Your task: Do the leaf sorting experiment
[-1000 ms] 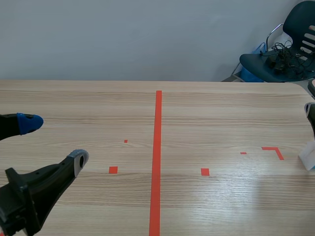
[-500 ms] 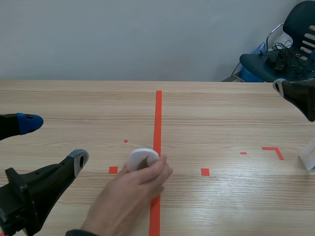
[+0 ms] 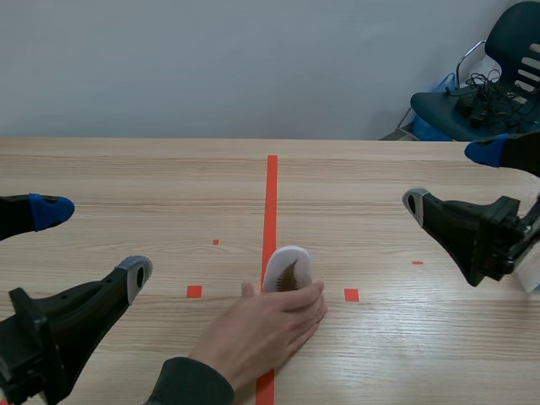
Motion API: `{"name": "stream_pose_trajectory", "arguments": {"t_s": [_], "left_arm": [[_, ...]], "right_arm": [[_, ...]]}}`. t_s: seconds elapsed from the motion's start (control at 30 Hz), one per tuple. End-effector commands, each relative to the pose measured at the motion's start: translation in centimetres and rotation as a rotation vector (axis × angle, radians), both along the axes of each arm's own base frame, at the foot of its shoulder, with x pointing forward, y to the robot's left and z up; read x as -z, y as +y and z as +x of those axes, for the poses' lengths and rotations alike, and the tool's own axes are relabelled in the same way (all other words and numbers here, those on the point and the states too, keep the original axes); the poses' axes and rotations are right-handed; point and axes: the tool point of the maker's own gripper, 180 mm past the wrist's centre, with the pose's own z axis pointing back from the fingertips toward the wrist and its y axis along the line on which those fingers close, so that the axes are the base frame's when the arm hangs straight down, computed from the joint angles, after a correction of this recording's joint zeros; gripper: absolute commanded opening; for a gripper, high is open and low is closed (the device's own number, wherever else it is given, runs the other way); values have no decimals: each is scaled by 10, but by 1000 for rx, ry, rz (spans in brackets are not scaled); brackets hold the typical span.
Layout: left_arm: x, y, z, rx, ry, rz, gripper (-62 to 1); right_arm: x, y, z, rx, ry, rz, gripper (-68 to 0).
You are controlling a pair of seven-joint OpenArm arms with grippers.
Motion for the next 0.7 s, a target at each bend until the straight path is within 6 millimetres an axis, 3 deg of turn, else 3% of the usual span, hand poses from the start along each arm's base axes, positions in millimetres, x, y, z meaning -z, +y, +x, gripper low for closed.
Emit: {"name": "stream_pose_trajectory", "arguments": {"t_s": [0.0,0.4,0.53,0.67], "left_arm": [[-7,-1,2,-2,-21,-20,14],[-2,-1,12,11,-5,29,14],[15,-4,16,34,34,30,14],[49,-16,17,102,83,62,14]], "right_arm": [[-6,-1,4,1,-22,20,4],[-15,2,6,5,-57,57,4],[-28,2,7,11,-86,137,4],[-33,1,7,15,-90,174,4]]}}
